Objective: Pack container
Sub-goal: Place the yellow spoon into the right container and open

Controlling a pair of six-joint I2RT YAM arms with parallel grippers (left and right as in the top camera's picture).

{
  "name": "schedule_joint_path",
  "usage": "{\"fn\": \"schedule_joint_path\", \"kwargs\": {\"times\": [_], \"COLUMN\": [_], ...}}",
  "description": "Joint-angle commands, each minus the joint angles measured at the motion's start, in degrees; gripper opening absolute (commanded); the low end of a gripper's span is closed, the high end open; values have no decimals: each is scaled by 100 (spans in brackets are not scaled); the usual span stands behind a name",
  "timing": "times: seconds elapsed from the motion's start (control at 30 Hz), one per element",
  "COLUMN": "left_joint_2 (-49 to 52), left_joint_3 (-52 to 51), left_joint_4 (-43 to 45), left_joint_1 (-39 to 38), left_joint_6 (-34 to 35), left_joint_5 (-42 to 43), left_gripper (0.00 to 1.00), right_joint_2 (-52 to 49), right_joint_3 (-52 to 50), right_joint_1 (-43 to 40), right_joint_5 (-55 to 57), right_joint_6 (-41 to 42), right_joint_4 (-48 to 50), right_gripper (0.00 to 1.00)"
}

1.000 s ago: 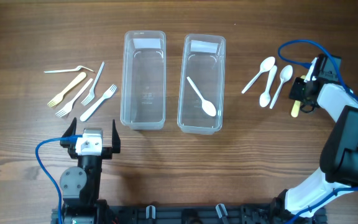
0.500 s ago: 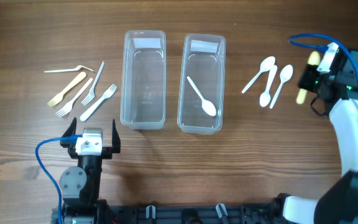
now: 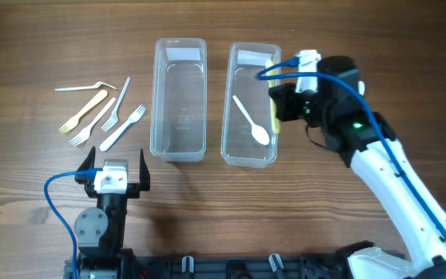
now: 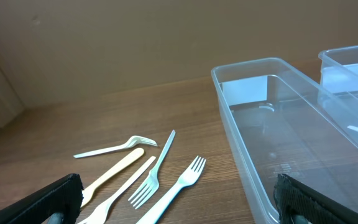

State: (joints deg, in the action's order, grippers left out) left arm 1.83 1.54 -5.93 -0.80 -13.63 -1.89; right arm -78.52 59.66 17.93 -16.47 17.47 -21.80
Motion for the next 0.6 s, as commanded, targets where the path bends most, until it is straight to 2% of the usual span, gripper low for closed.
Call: {"fn": "schedule_joint_path", "kwargs": {"times": [0.0,0.03,0.07,0.1,0.13,0.3,0.4,0.47,0.57], "left_joint_2": [-26,-26,-26,-26,-26,-26,-26,-26,-26], "left_joint_3": [-37,-37,-37,-37,-37,-37,-37,-37,-37], "left_joint_4": [26,26,26,26,24,26,26,26,26], "left_joint_1": [-20,-20,-20,-20,-20,-20,-20,-20,-20], "left_joint_6": [52,52,52,52,52,52,50,52,52], "left_joint_5": [-52,-55,-52,-55,-55,-52,-55,-55,-55], "left_gripper": [100,100,100,100,100,100,100,100,100], "right_joint_2": [-649,-887,-1029,-1121,-1172,-588,267,839,789], "right_joint_3": [-79,-81,-79,-79,-79,188,238,238,210], "right_joint_1": [354,426,448,459,461,424,101,-341,-831], "right_joint_5": [251,251,216,129,31,94,1377,3018,3442], "right_joint_6": [236,378,446,459,459,435,343,334,310], "right_joint_4": [221,321,389,452,542,660,-170,-1550,-2085], "right_gripper": [4,6,16,34,40,45,46,53,57]}}
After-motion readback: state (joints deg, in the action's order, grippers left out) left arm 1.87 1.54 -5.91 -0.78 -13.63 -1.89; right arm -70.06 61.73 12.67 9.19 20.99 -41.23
